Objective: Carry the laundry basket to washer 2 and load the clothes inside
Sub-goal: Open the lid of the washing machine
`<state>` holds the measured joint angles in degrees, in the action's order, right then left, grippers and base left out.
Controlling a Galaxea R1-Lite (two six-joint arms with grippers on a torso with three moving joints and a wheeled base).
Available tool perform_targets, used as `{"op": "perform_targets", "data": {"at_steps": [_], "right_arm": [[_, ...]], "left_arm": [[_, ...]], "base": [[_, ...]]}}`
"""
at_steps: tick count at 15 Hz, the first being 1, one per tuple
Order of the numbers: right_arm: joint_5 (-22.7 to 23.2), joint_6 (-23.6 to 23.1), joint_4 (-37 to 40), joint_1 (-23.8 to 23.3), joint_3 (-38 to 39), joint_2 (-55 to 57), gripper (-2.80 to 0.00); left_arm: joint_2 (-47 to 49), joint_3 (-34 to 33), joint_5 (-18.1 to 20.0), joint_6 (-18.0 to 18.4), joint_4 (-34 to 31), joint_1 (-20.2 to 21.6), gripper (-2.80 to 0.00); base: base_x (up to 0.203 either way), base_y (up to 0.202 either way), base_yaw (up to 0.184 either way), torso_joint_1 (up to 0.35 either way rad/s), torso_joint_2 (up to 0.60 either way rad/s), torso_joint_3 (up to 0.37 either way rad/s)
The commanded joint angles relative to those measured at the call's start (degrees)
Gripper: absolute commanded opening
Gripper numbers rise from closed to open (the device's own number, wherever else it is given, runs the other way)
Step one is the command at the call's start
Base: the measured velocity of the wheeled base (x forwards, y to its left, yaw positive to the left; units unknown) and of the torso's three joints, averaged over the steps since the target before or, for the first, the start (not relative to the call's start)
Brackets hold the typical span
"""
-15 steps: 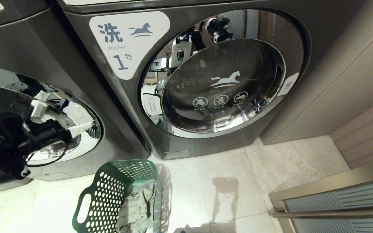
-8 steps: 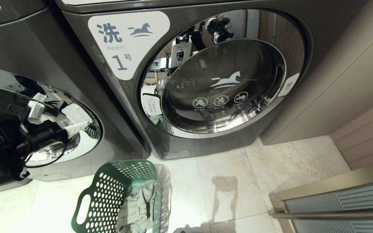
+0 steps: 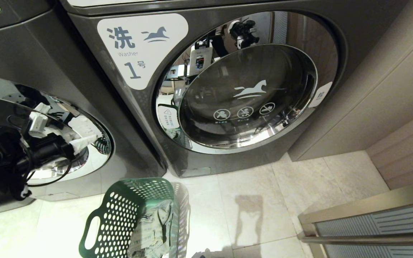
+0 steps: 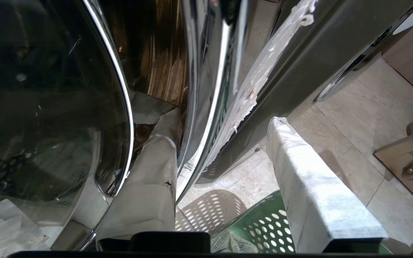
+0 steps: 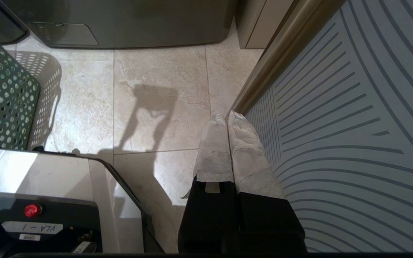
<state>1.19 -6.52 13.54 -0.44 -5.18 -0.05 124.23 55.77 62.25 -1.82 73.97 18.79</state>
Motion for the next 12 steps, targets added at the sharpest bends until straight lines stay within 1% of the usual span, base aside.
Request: {"op": "perform_targets", "data": {"at_steps": [1,2,9,12], "right_arm": [[0.0,0.0,0.1,0.0,0.0,0.0,-2.80],[0.0,-0.1,0.1,0.0,0.0,0.0,-2.80],[0.0,0.0,0.1,0.0,0.0,0.0,-2.80],[0.0,0.0,0.1,0.0,0.0,0.0,-2.80]], "left_arm": [[-0.2,-0.6,0.4,-0.1,0.3,0.0,-2.80],[-0.1,-0.8,0.4,0.0,0.3,0.0,0.00],[0.0,-0.7,0.5,-0.1,0.6,0.0,0.00],[0.1,-0.8,1.5,-0.4,1.7,0.0,0.00]], "base": [[0.000,0.000,0.000,0.000,0.00,0.000],[0.000,0.000,0.000,0.000,0.00,0.000],[0.000,0.000,0.000,0.000,0.00,0.000],[0.000,0.000,0.000,0.000,0.00,0.000]]}}
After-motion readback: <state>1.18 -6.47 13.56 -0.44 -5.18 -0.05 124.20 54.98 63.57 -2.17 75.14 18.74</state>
